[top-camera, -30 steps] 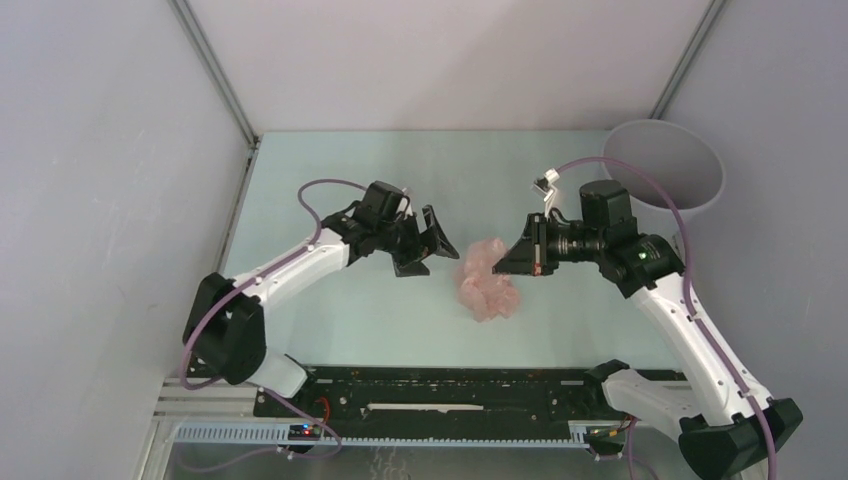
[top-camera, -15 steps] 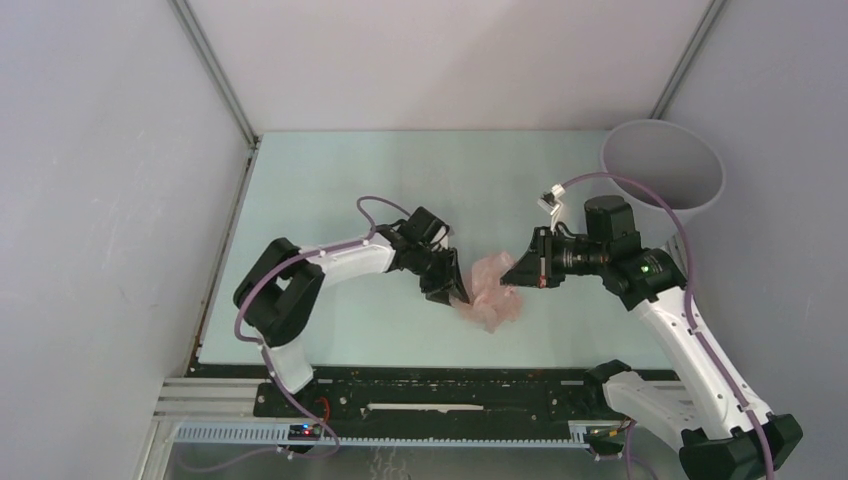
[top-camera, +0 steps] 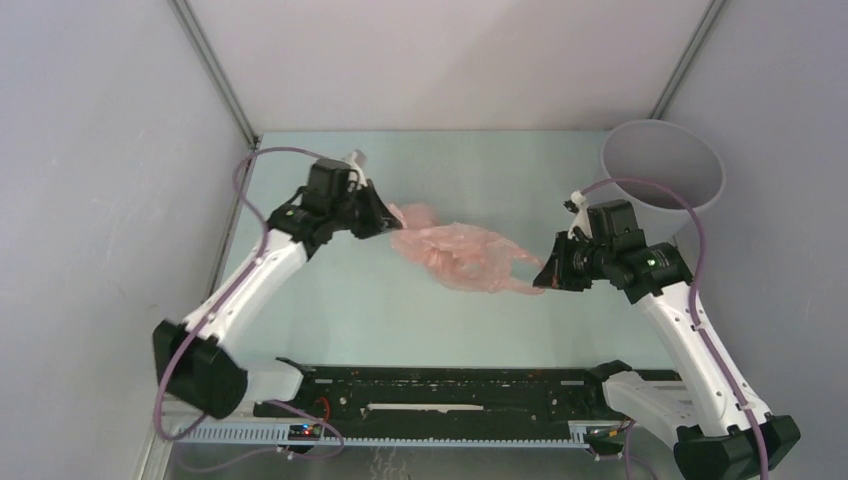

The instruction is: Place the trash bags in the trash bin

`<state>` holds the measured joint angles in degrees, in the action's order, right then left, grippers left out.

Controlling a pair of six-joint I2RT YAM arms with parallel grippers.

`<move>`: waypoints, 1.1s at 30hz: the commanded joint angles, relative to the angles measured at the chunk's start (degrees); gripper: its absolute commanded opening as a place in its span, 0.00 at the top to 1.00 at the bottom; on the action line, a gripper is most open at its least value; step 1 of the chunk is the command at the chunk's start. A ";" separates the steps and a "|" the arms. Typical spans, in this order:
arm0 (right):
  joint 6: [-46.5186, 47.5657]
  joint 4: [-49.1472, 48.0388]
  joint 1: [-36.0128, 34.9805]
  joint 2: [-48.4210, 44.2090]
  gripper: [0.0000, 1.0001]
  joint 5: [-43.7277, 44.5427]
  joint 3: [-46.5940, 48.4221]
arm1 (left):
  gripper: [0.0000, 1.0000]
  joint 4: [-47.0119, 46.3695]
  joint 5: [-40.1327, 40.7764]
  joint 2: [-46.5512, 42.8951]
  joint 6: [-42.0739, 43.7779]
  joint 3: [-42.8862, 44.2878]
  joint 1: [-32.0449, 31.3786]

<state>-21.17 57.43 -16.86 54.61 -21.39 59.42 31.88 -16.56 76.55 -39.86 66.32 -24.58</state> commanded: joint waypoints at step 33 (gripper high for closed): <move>4.36 4.79 -1.70 2.13 1.00 17.22 2.63 | 0.17 5.49 0.17 -6.71 2.43 -0.43 -0.83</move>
<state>-18.46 58.74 -19.09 56.71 -12.16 61.87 29.61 -19.79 69.82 -48.03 60.25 -25.58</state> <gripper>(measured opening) 0.007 0.804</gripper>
